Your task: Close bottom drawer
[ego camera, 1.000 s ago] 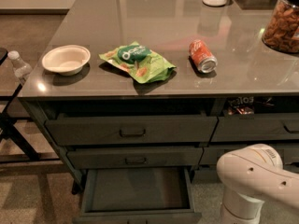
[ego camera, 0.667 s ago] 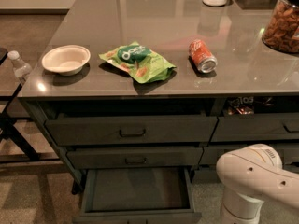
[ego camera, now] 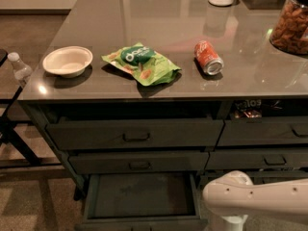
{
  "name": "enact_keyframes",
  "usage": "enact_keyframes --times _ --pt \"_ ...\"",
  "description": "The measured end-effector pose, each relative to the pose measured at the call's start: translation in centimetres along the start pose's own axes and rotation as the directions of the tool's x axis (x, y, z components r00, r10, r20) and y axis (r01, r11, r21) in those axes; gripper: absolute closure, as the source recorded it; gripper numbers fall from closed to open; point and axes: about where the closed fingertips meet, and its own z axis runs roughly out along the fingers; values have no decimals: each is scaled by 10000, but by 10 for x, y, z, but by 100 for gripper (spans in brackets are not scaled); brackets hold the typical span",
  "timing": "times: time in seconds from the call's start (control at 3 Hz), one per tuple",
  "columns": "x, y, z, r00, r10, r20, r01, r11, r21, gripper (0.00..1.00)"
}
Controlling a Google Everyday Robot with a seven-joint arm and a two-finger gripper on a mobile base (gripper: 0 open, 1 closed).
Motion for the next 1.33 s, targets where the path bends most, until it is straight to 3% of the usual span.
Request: enact_keyframes --times 0.33,0.67,1.0,1.33 --pt "-27 -13 50 9996 265 -77 -270 9966 -772 100" --pt "-28 -5 68 9996 214 -189 -237 9915 -1276 100" --pt "-28 -5 68 9996 215 -189 -237 9915 -1277 100" --pt "-40 -18 89 9988 482 106 -455 9824 -1812 100"
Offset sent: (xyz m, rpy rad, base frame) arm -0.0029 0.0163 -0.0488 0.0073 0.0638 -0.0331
